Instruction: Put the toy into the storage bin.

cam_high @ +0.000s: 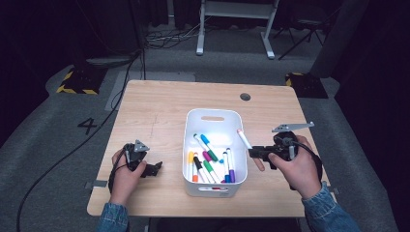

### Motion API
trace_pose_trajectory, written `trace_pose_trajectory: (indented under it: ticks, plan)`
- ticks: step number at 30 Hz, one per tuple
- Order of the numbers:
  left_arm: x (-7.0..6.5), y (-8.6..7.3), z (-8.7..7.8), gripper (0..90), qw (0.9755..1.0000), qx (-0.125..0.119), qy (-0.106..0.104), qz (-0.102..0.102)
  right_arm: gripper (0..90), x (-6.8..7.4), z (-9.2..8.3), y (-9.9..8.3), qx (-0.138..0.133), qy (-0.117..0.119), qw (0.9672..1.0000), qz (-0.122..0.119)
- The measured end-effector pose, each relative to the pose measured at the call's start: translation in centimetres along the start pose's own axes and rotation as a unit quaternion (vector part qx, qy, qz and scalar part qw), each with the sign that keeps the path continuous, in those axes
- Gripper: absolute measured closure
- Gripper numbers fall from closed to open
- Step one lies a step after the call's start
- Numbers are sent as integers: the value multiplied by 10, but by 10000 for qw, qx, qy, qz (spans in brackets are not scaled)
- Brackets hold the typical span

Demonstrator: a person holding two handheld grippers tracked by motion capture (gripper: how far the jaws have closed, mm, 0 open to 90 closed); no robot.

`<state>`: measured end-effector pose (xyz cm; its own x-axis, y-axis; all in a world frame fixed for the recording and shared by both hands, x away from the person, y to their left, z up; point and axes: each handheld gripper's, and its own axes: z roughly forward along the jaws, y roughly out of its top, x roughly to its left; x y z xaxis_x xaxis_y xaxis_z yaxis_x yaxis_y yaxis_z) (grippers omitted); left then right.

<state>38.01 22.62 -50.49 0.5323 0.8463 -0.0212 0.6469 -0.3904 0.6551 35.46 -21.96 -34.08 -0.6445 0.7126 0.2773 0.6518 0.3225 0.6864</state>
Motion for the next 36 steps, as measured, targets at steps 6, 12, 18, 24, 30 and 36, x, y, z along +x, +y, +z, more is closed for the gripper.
trace_pose_trajectory:
  ticks: [6,12,18,24,30,36]
  plan:
    - [0,0,0,0,10000,0,0,1,772,14,6,5,51,216,9997,-128]
    - [0,0,0,0,10000,1,1,2,772,30,11,7,48,402,9988,-290]
    - [0,0,0,0,10000,0,1,2,772,41,14,9,38,577,9976,-391]
    - [0,0,1,0,10000,1,-53,-10,772,48,21,9,83,688,9966,-441]
    - [1,1,1,0,10000,0,-42,12,772,48,30,7,205,587,9969,-491]
    - [1,1,1,0,10000,-1,-33,17,772,47,36,2,344,526,9967,-515]
